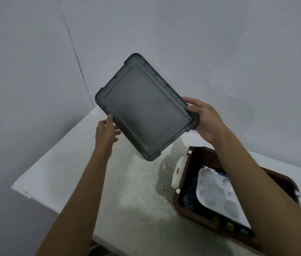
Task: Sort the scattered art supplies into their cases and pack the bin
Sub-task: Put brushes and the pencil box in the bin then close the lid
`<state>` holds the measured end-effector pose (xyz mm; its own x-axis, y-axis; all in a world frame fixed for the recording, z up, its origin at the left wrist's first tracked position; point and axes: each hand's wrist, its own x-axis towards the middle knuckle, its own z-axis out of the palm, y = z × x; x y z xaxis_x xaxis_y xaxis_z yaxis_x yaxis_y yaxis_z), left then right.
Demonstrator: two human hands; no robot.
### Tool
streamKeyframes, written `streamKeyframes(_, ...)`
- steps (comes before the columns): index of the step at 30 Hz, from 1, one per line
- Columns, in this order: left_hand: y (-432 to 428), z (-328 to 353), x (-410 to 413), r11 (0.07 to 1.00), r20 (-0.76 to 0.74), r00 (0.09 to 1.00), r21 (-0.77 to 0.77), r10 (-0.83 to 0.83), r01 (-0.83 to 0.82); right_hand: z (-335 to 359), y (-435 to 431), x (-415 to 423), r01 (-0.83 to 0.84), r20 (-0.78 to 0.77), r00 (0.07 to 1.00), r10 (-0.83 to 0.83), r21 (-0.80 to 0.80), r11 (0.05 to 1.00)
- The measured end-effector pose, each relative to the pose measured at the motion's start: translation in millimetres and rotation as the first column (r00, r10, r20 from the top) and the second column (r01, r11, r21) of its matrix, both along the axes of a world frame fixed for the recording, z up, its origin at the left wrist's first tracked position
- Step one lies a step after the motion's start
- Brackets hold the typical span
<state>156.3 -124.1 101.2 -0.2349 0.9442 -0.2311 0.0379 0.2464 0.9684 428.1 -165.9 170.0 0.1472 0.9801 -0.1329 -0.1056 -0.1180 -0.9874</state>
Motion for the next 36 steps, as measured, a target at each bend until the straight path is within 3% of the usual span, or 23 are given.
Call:
streamKeyframes(4, -10, 34, 31, 0.987, 0.189, 0.969, 0.049, -0.157, 0.15, 16, -43, 31, 0.007, -0.062, 0.998, 0.004, 0.171, 0.985)
streamKeyframes(7, -19, 54, 52, 0.977, 0.396, 0.893, 0.087, -0.212, 0.194, 25, -76, 52, 0.02, -0.029, 1.0, -0.012, 0.266, 0.964)
streamKeyframes(12, -30, 72, 83, 0.95, 0.757, 0.589, 0.133, -0.282, 0.283, 28, -129, 84, 0.026, 0.183, 0.978, -0.099, 0.365, 0.931)
streamKeyframes(15, -36, 76, 98, 0.933, 0.856, 0.432, 0.143, -0.284, 0.329, 29, -157, 93, 0.004, 0.355, 0.924, -0.139, 0.354, 0.935)
streamKeyframes(17, -39, 76, 105, 0.922, 0.864, 0.397, 0.171, -0.31, 0.347, 29, -171, 98, -0.006, 0.458, 0.876, -0.152, 0.325, 0.946)
streamKeyframes(19, -45, 76, 113, 0.911, 0.833, 0.433, 0.186, -0.346, 0.369, 27, -184, 103, 0.028, 0.48, 0.857, -0.189, 0.323, 0.946)
streamKeyframes(22, -54, 74, 125, 0.908, 0.693, 0.6, 0.21, -0.401, 0.363, 25, -199, 109, 0.12, 0.44, 0.856, -0.27, 0.339, 0.933)
streamKeyframes(24, -64, 73, 135, 0.903, 0.625, 0.658, 0.211, -0.42, 0.375, 23, -207, 115, 0.182, 0.447, 0.835, -0.321, 0.325, 0.928)
streamKeyframes(27, -79, 73, 146, 0.861, 0.529, 0.696, 0.15, -0.485, 0.486, 17, -212, 128, 0.301, 0.504, 0.772, -0.388, 0.248, 0.921)
streamKeyframes(31, -89, 73, 154, 0.774, 0.452, 0.692, -0.003, -0.564, 0.633, 16, -224, 143, 0.413, 0.434, 0.796, -0.422, 0.121, 0.903)
streamKeyframes(36, -81, 55, 167, 0.777, 0.173, 0.758, 0.119, -0.63, 0.618, 6, -240, 156, 0.514, 0.517, 0.708, -0.481, 0.089, 0.853)
